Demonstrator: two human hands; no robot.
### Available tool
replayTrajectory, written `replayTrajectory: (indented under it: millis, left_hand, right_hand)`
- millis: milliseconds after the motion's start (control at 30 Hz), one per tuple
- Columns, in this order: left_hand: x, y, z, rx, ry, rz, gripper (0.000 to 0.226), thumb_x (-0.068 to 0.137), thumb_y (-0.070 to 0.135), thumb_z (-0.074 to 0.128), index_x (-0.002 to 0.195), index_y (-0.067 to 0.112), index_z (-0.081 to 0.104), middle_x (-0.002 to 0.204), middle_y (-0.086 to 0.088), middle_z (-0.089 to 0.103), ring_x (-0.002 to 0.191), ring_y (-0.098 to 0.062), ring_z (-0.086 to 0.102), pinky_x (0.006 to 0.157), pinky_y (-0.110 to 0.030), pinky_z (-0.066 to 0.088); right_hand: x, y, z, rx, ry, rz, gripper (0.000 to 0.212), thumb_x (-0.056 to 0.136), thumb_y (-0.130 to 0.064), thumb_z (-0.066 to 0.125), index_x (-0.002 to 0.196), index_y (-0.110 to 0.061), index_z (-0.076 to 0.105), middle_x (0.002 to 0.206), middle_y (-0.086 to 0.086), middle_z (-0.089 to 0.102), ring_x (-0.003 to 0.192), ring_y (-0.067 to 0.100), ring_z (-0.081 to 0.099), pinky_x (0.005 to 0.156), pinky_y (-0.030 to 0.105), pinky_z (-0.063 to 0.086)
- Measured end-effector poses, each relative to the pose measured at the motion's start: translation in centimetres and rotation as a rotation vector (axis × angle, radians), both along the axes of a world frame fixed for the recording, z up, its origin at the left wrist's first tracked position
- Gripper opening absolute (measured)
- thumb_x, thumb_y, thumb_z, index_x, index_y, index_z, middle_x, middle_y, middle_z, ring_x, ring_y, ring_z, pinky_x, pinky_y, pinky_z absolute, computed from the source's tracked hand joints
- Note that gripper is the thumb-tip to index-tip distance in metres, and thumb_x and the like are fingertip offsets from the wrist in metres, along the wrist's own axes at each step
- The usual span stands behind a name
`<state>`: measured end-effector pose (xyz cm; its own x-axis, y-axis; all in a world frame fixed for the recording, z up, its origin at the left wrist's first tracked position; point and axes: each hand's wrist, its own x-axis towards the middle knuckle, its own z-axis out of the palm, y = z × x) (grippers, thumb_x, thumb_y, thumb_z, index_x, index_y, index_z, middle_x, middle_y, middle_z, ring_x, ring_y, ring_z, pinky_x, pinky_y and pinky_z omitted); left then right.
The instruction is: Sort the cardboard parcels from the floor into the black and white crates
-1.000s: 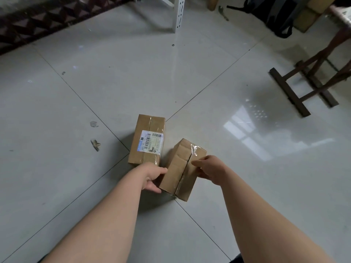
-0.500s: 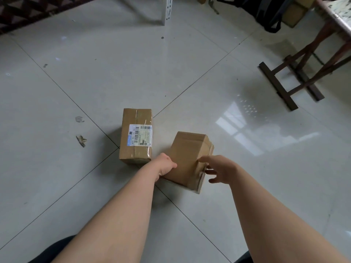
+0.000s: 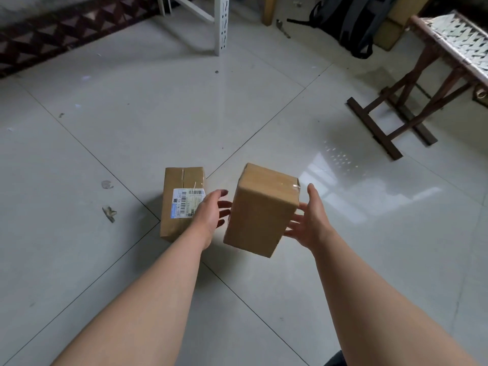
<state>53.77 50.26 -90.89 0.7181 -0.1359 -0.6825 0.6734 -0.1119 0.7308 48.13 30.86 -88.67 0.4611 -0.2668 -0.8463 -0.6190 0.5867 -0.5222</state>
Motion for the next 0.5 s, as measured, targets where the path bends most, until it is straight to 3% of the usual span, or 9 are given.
replayTrajectory:
  millis: [100, 200, 267, 400, 500]
  left_hand:
    - [-0.13, 0.36, 0.14, -0.004, 0.011, -0.029, 0.041, 0.102, 0.034, 0.031, 0.096, 0.025, 0.071, 0.108, -0.002, 0.066, 0.105, -0.019, 0.059, 0.099, -0.038, 0.041]
    - [-0.19, 0.58, -0.16, 0.019, 0.048, -0.090, 0.049, 0.103, 0.041, 0.027, 0.119, 0.017, 0.067, 0.122, -0.001, 0.066, 0.109, -0.019, 0.057, 0.087, -0.033, 0.043]
    - [-0.33, 0.50, -0.18, -0.004, 0.100, -0.097, 0.052, 0.105, 0.041, 0.025, 0.128, 0.010, 0.060, 0.126, -0.003, 0.062, 0.110, -0.020, 0.057, 0.081, -0.031, 0.046]
    - [-0.64, 0.60, -0.23, -0.003, 0.133, -0.116, 0.055, 0.106, 0.040, 0.023, 0.137, 0.005, 0.051, 0.143, -0.009, 0.050, 0.132, -0.029, 0.046, 0.102, -0.041, 0.040]
    - [-0.62, 0.87, -0.51, 0.035, 0.093, -0.131, 0.055, 0.105, 0.043, 0.022, 0.125, 0.012, 0.064, 0.141, -0.005, 0.051, 0.132, -0.026, 0.044, 0.108, -0.044, 0.032]
  right_hand:
    - [-0.03, -0.36, -0.10, -0.046, -0.011, -0.008, 0.081, 0.091, -0.069, 0.034, 0.117, 0.003, 0.063, 0.097, 0.014, 0.068, 0.095, 0.028, 0.063, 0.089, 0.038, 0.049]
    - [-0.02, -0.39, -0.34, -0.083, 0.018, 0.000, 0.083, 0.090, -0.070, 0.031, 0.107, 0.001, 0.068, 0.114, 0.009, 0.068, 0.119, 0.025, 0.056, 0.110, 0.046, 0.036]
    - [-0.21, -0.06, -0.29, -0.069, 0.025, 0.011, 0.081, 0.091, -0.069, 0.030, 0.105, 0.002, 0.067, 0.117, 0.011, 0.067, 0.121, 0.025, 0.054, 0.114, 0.048, 0.030]
    - [-0.18, 0.27, -0.23, -0.048, 0.048, 0.033, 0.077, 0.094, -0.066, 0.029, 0.107, 0.002, 0.063, 0.119, 0.013, 0.064, 0.120, 0.029, 0.055, 0.114, 0.048, 0.030]
    - [-0.38, 0.29, -0.04, -0.032, 0.096, 0.066, 0.074, 0.093, -0.066, 0.031, 0.121, -0.002, 0.053, 0.124, 0.018, 0.059, 0.118, 0.035, 0.054, 0.113, 0.051, 0.031]
